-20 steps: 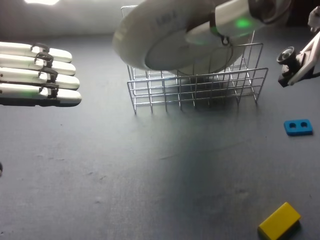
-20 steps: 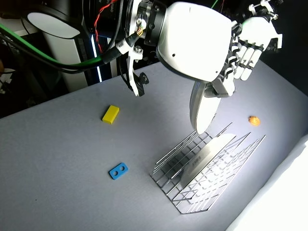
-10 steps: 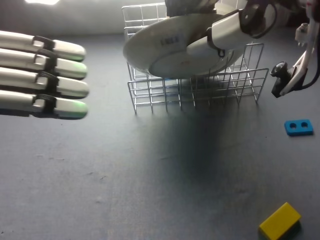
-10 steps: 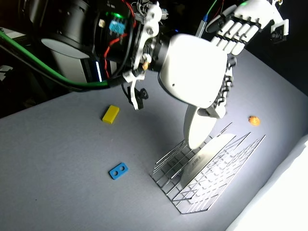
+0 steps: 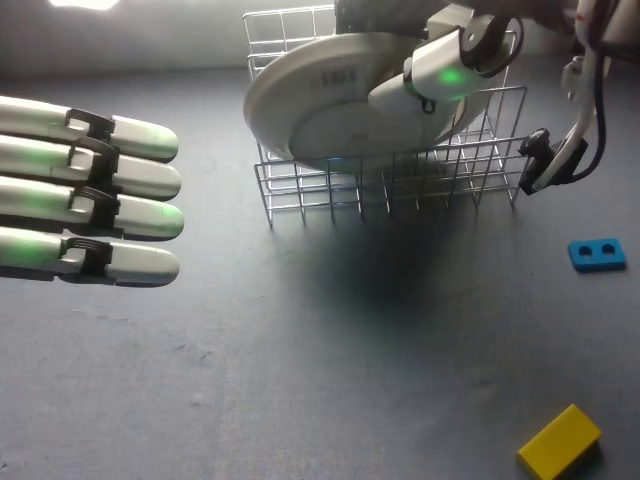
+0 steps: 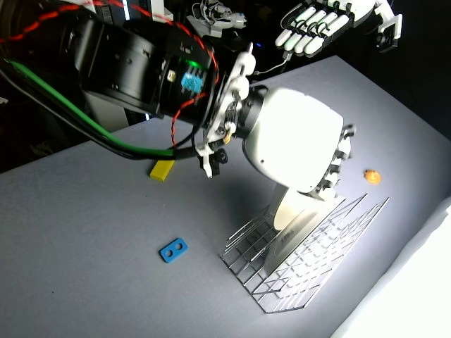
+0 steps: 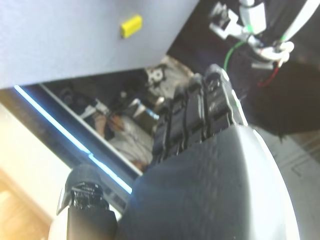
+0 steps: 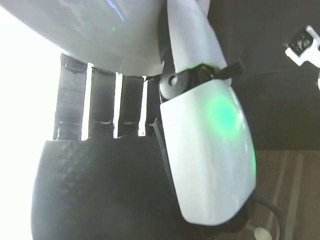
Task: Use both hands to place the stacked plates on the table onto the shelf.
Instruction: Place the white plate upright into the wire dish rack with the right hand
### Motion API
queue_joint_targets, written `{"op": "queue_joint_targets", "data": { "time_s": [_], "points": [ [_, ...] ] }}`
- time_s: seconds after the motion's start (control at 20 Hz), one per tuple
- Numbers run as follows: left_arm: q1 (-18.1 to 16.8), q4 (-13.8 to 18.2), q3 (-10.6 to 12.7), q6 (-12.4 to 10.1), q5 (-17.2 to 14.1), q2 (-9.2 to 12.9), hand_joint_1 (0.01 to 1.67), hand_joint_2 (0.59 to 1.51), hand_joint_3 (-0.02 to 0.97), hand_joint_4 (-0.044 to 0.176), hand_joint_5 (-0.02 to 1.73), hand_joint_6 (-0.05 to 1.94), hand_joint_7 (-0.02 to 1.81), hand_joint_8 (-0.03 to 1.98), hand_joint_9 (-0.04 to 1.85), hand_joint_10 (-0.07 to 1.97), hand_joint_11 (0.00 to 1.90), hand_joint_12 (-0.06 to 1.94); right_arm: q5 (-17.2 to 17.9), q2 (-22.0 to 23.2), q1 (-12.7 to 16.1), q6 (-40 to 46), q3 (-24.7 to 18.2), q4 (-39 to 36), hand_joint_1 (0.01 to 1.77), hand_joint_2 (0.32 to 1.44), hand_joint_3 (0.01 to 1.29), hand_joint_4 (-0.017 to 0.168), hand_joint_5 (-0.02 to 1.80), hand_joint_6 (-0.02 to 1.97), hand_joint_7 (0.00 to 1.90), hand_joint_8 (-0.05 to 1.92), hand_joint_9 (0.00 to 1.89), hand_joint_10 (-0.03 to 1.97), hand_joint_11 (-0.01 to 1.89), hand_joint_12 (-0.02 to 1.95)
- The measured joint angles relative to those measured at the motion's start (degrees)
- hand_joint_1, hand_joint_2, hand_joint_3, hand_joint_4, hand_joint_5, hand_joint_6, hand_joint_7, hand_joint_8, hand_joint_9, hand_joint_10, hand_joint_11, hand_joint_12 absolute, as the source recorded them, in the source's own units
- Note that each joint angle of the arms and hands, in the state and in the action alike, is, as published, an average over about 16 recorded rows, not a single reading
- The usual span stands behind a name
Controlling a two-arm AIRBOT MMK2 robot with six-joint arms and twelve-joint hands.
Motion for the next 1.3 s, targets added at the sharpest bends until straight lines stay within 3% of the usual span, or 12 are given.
{"op": "queue_joint_targets", "data": {
  "time_s": [0.3, 0.55, 0.9, 1.1, 1.3],
  "points": [
    [1.0, -1.3, -0.7, 0.6, -2.0, 0.2, 0.02, 1.102, 0.015, 0.005, 0.07, 0.02, 0.07, 0.00, 0.04, 0.02, 0.02, 0.01, 0.8, -1.6, -2.3, 0.0, 2.4, 0.1, 1.35, 1.05, 0.01, -0.009, 0.81, 1.07, 1.01, 0.94, 0.89, 1.22, 0.73, 1.36],
    [1.9, -2.6, -1.0, 2.0, -3.7, 0.1, 0.02, 1.102, 0.015, 0.005, 0.07, 0.02, 0.07, 0.00, 0.03, 0.02, 0.02, 0.01, 1.2, -2.1, -3.6, 0.0, 3.2, -0.1, 1.29, 1.08, 0.01, -0.009, 0.80, 1.02, 0.97, 0.87, 0.87, 1.03, 0.69, 1.38],
    [3.0, -2.1, -1.0, 5.4, -4.8, 0.1, 0.02, 1.102, 0.015, 0.007, 0.06, 0.02, 0.07, 0.00, 0.03, 0.02, 0.02, 0.01, 1.4, -2.0, -4.1, 0.1, 3.1, -0.2, 1.17, 1.10, 0.01, -0.007, 0.78, 0.57, 0.91, 0.48, 0.83, 0.58, 0.56, 1.36],
    [3.2, -0.4, -0.7, 6.2, -5.1, 0.1, 0.02, 1.102, 0.015, 0.007, 0.06, 0.02, 0.07, 0.00, 0.03, 0.02, 0.02, 0.01, 1.5, -1.7, -3.5, 0.1, 2.6, -0.2, 1.10, 1.09, 0.01, -0.006, 0.77, 0.33, 0.88, 0.26, 0.80, 0.32, 0.47, 1.32],
    [3.4, 1.3, -0.3, 6.6, -5.6, 0.2, 0.02, 1.102, 0.015, 0.007, 0.06, 0.01, 0.07, 0.00, 0.03, 0.02, 0.02, 0.01, 1.7, -0.8, -2.0, 0.1, 1.5, -1.1, 1.07, 1.06, 0.01, -0.005, 0.78, 0.09, 0.88, 0.05, 0.81, 0.19, 0.41, 1.31]
  ]
}}
